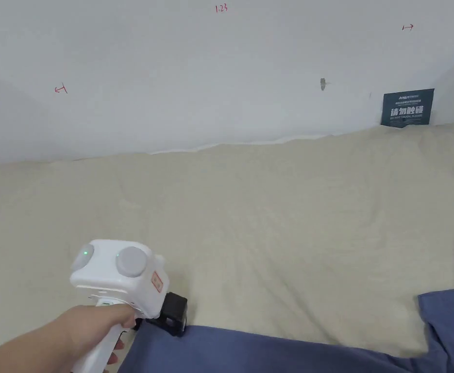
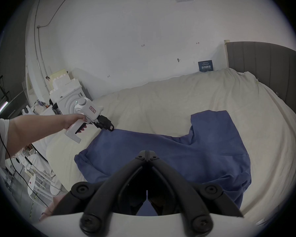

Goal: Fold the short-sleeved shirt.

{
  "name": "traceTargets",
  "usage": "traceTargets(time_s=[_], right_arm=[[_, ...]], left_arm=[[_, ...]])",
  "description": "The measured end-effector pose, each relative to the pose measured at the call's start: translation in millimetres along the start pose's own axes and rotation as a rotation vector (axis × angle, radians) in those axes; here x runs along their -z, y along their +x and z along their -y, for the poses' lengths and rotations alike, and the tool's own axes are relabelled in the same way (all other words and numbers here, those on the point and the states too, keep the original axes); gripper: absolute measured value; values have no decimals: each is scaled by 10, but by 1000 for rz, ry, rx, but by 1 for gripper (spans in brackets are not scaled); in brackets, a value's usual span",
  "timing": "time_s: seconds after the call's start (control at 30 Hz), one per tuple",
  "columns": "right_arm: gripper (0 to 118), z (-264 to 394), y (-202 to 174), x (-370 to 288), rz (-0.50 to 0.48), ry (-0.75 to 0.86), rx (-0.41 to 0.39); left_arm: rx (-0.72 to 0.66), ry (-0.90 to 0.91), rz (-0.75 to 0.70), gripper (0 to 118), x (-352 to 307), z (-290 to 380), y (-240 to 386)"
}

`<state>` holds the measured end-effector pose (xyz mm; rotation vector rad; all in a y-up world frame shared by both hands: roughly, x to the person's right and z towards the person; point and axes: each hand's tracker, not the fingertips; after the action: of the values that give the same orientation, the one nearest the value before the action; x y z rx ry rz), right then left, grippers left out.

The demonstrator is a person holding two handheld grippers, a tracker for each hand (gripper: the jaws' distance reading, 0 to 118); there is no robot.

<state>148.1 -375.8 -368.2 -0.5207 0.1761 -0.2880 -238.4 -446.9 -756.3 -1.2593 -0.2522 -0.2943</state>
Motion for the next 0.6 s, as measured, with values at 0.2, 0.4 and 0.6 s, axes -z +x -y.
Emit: traceTargets(time_s=[0.2, 0.4, 0.6], right_arm=[[0, -31, -22, 5, -21, 10, 41], [0, -336, 206, -387, 55, 143, 13], [0, -933, 970, -522, 193, 60, 114]], left_arm=[[-2, 39, 64, 3, -121, 65, 94], [16, 112, 42, 3, -314, 80, 174], [-26, 156, 68, 3, -607, 71, 126]])
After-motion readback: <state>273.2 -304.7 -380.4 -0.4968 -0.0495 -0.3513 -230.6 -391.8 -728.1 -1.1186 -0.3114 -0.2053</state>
